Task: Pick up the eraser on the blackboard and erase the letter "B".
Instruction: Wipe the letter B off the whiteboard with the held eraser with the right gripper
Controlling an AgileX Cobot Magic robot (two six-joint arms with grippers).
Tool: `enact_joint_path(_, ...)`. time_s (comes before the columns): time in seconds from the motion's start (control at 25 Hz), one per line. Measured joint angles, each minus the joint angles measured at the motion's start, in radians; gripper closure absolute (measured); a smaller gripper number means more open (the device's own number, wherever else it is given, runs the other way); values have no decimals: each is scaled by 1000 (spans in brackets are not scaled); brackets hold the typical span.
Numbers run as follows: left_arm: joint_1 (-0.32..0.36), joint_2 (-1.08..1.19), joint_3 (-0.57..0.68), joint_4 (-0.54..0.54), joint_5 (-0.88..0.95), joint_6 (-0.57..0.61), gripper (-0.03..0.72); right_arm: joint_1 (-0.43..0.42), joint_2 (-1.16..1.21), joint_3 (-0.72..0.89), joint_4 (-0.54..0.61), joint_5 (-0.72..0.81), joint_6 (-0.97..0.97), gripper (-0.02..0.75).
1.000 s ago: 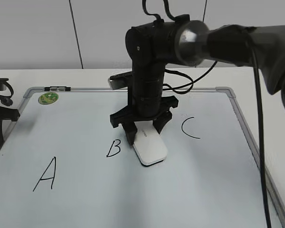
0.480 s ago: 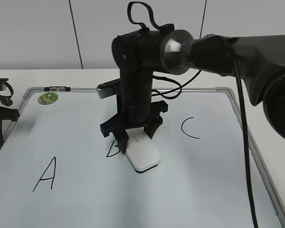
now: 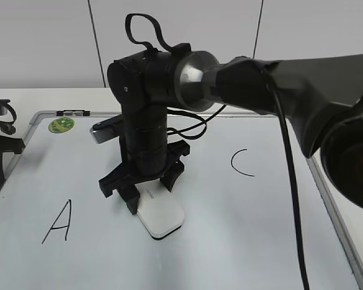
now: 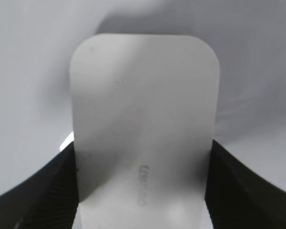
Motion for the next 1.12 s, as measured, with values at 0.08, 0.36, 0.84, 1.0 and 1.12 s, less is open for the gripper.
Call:
enact_joint_path(0.08, 0, 0, 0, 0, 0, 0, 669, 2, 0, 0, 1, 0, 0, 218)
enact_joint_path(0.36, 0, 0, 0, 0, 0, 0, 669, 10, 0, -2, -44, -2, 30, 218)
enact_joint_path(0.84, 0, 0, 0, -4, 0, 0, 669, 14, 2, -2, -91, -2, 73, 218)
enact_joint_path(1.0, 0, 0, 0, -4, 0, 2, 669, 14, 2, -2, -99, -2, 81, 218)
enact_joint_path(1.12, 0, 0, 0, -4, 0, 2, 669, 14, 2, -2, -102, -2, 85, 218)
